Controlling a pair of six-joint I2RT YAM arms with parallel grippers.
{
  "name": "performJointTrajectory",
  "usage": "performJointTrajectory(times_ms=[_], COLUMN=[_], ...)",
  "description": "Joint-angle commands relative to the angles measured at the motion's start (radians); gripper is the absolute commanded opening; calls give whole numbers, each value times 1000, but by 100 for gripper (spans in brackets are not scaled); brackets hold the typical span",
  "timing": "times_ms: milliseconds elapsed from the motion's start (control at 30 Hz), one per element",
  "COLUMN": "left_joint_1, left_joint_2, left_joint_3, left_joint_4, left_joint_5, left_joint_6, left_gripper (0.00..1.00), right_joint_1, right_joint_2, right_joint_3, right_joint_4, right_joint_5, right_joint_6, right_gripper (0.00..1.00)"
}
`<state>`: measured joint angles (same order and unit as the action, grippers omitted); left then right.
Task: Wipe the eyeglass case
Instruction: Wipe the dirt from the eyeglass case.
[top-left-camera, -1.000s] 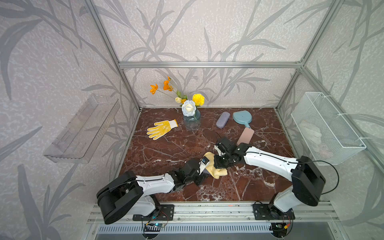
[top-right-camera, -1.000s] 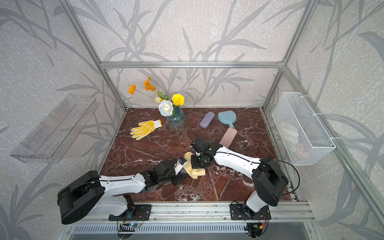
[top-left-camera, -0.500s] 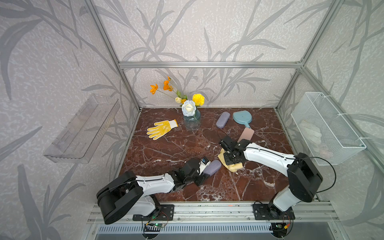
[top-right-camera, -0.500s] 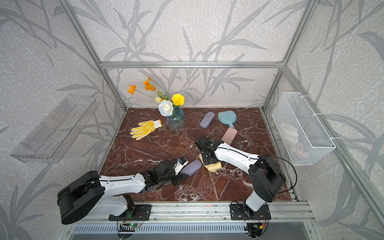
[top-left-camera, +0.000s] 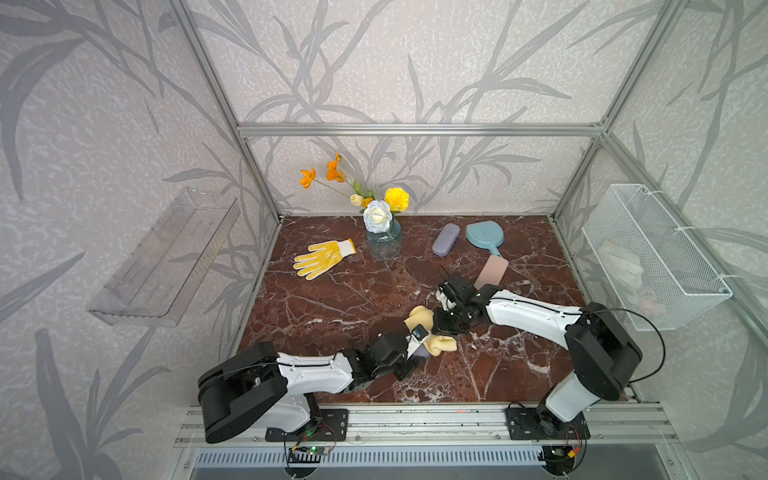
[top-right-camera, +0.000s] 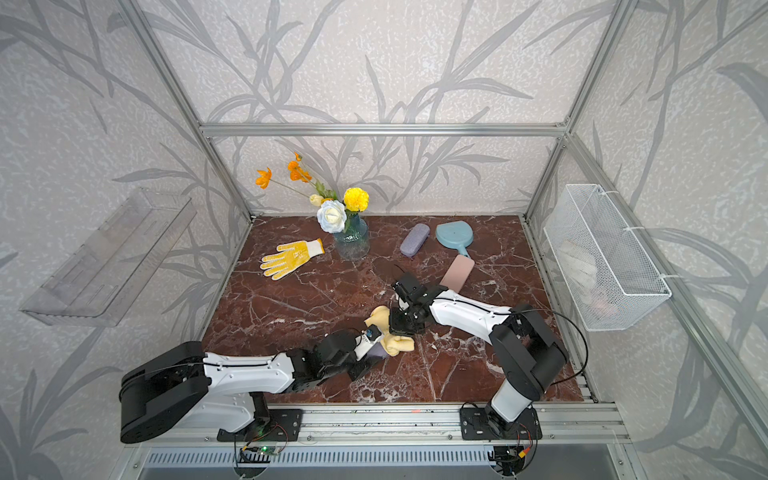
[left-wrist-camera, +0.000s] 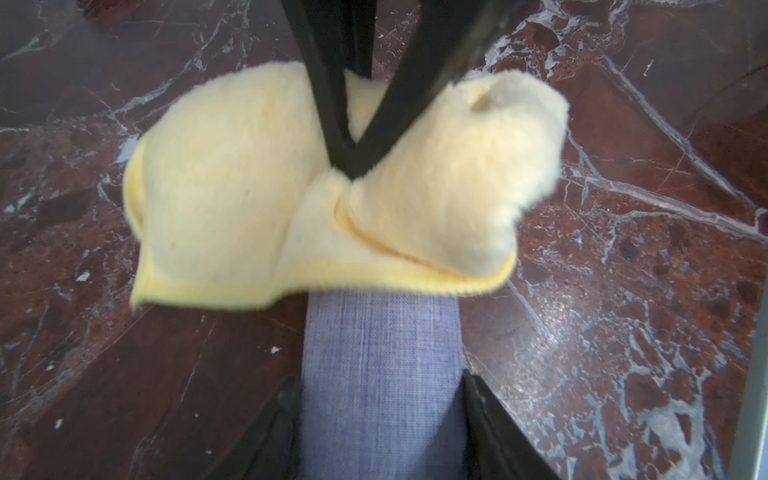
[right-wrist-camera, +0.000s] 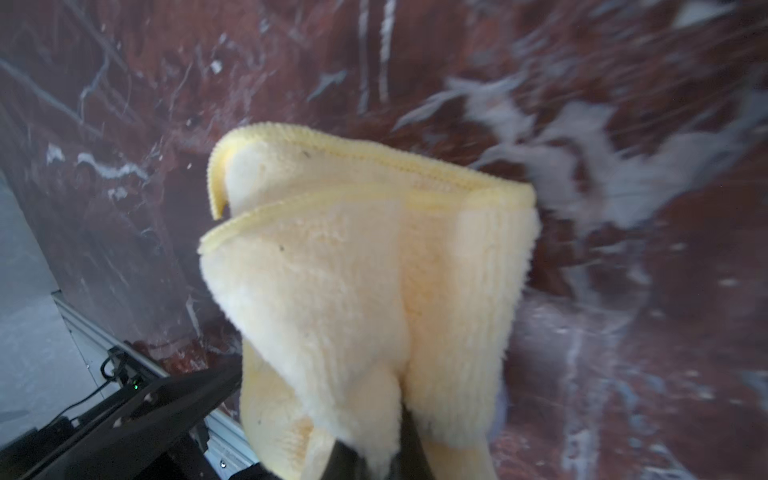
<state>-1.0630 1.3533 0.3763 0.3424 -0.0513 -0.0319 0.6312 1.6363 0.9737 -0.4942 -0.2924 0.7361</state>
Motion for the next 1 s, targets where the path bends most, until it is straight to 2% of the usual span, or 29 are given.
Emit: performJointTrajectory(times_ms=[0, 67, 133, 233, 333, 433, 500, 567, 633, 733, 800, 867, 967], left_joint_1=[-30, -38, -41, -40, -41, -41, -41, -41, -41, -41, -40, -40, -39], left_joint_2=[30, 38, 42, 42, 40, 35, 33, 28, 22, 15, 15, 19, 27], left_joint_3=[2, 7, 13, 20, 28, 25, 24, 24, 22, 16, 15, 19, 28], left_joint_4=[6, 2, -4, -17, -36, -40, -42, -47, -47, -46, -49, -53, -66], left_joint_5=[-83, -95, -100, -96, -89, -82, -77, -69, -64, -62, -55, -51, -47], left_joint_6=[27, 32, 35, 35, 30, 23, 22, 20, 17, 8, 6, 3, 1], left_gripper=[39, 39, 40, 44, 52, 56, 57, 58, 58, 59, 60, 61, 61], right_joint_1=[-45, 3, 57, 127, 180, 194, 185, 148, 88, 43, 39, 48, 85], right_joint_2=[-4, -25, -58, -99, -81, -50, -18, 7, 21, 48, 45, 5, -64], right_joint_3=[5, 76, 135, 177, 178, 88, 47, 14, -12, 22, 57, 92, 153], right_joint_4=[-248, -330, -359, -312, -255, -75, -7, -5, -60, -247, -315, -333, -317], right_joint_5=[317, 485, 545, 426, 229, 15, -40, -42, 16, 314, 491, 559, 528], right_joint_6=[-138, -189, -209, -187, -62, 78, 114, 95, 32, -141, -207, -237, -258], right_gripper=[0, 0, 0, 0, 0, 0, 0, 0, 0, 0, 0, 0, 0])
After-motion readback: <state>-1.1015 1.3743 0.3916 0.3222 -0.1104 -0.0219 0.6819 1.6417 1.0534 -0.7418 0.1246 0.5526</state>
